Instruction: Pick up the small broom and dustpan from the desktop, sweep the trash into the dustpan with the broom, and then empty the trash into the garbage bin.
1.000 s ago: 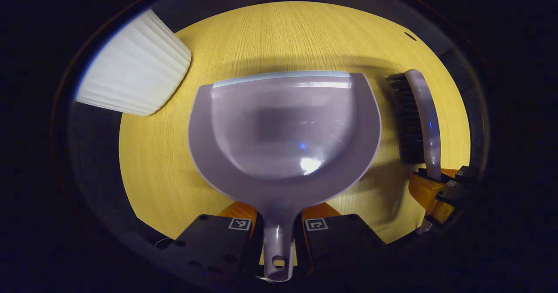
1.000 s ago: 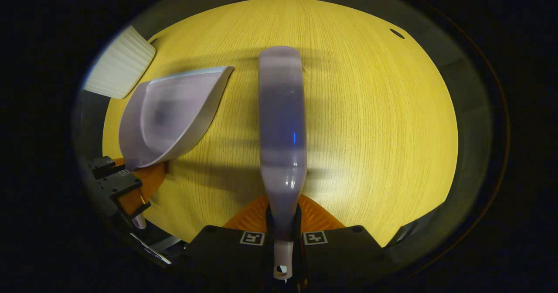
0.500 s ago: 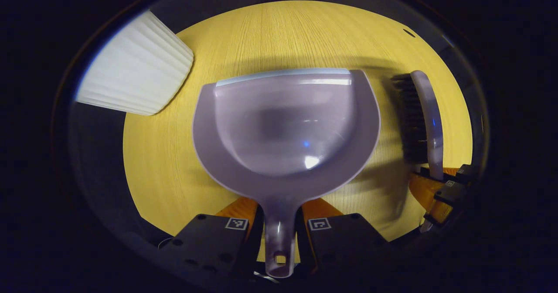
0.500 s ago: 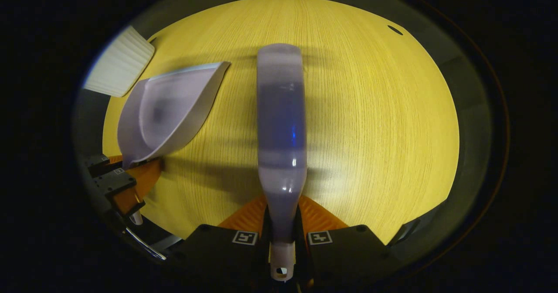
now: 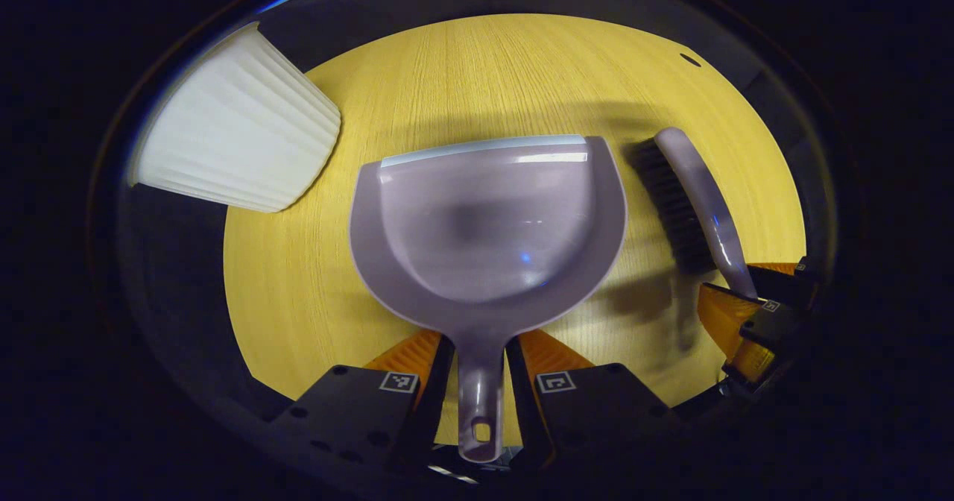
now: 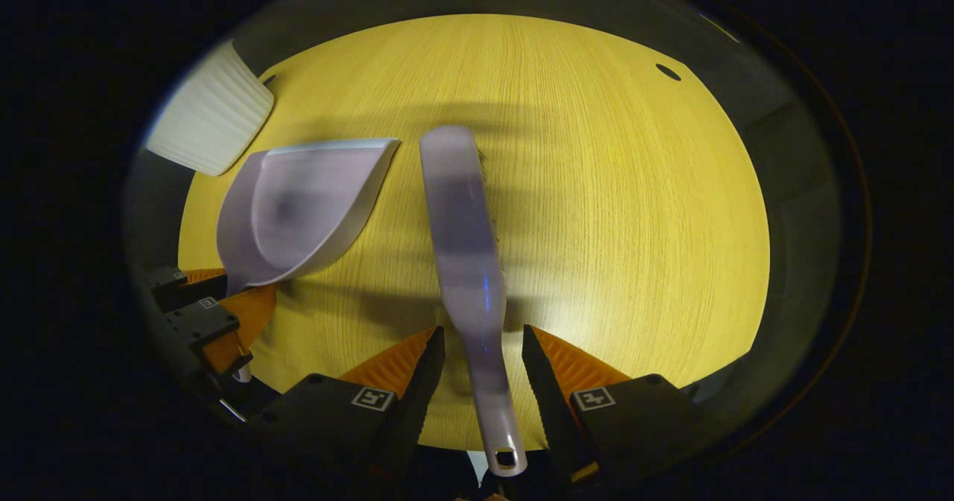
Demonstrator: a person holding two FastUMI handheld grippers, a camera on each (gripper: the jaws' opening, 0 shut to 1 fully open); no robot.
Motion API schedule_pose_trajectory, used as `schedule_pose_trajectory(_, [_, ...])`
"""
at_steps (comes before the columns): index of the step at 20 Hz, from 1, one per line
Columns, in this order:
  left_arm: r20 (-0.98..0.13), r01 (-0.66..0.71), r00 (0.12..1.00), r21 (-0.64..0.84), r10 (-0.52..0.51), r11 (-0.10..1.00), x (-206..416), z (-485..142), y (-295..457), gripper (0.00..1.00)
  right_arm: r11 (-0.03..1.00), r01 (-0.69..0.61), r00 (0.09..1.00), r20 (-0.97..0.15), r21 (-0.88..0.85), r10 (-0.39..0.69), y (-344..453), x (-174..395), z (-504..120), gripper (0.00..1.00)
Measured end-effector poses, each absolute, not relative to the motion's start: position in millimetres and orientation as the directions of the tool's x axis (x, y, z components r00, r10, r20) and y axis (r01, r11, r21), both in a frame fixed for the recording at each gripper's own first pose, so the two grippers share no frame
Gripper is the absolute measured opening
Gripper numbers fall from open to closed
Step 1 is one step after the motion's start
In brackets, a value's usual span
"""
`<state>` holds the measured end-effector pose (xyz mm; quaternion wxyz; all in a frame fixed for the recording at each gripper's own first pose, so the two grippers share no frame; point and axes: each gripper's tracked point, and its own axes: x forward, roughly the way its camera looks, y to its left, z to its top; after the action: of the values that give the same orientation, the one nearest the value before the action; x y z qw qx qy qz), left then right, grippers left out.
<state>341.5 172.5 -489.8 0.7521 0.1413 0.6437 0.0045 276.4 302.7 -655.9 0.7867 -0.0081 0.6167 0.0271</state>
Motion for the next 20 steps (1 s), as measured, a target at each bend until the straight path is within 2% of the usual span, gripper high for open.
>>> schedule_pose_trajectory(1, [-0.965,0.175,0.181,0.222,0.19,0.959,341,-485,172,0.42,0.998,-0.056,0.248,-0.968,0.018,0.032,302,277,-653,0.66])
schedule_pose_trajectory(3, [-0.959,0.179,0.2,0.237,0.2,0.955,341,-476,174,0.43,0.998,-0.058,0.262,-0.965,0.016,0.031,301,276,-646,0.83])
schedule_pose_trajectory(4, [-0.955,0.182,0.214,0.247,0.207,0.952,341,-471,175,0.43,0.998,-0.06,0.269,-0.963,0.017,0.032,300,275,-642,0.88])
schedule_pose_trajectory(6, [-0.946,0.189,0.241,0.266,0.217,0.945,342,-459,176,0.51,0.998,-0.063,0.286,-0.958,0.017,0.035,300,275,-633,0.88])
schedule_pose_trajectory(7, [-0.94,0.189,0.257,0.277,0.225,0.942,344,-453,178,0.5,0.998,-0.063,0.295,-0.955,0.02,0.037,302,276,-628,0.82])
schedule_pose_trajectory(8, [-0.936,0.192,0.269,0.285,0.229,0.939,345,-445,178,0.5,0.997,-0.068,0.301,-0.953,0.022,0.041,303,275,-623,0.95])
schedule_pose_trajectory(9, [-0.934,0.19,0.272,0.288,0.232,0.939,344,-440,178,0.46,0.997,-0.075,0.303,-0.952,0.024,0.045,303,274,-619,0.89])
schedule_pose_trajectory(10, [-0.933,0.187,0.279,0.287,0.229,0.94,344,-435,178,0.5,0.997,-0.077,0.309,-0.95,0.024,0.047,303,273,-614,0.89])
schedule_pose_trajectory(11, [-0.93,0.184,0.286,0.29,0.231,0.939,344,-428,178,0.47,0.997,-0.072,0.324,-0.945,0.022,0.045,302,275,-607,0.9])
schedule_pose_trajectory(12, [-0.926,0.183,0.296,0.296,0.235,0.937,342,-423,179,0.51,0.997,-0.07,0.337,-0.941,0.022,0.044,301,275,-601,0.95])
schedule_pose_trajectory(14, [-0.917,0.188,0.322,0.305,0.235,0.934,338,-409,178,0.51,0.997,-0.069,0.358,-0.932,0.035,0.058,301,274,-587,0.95])
schedule_pose_trajectory(20, [-0.85,0.175,0.499,0.292,0.171,0.94,334,-348,161,0.51,0.995,-0.07,0.502,-0.859,0.071,0.097,296,272,-521,0.95])
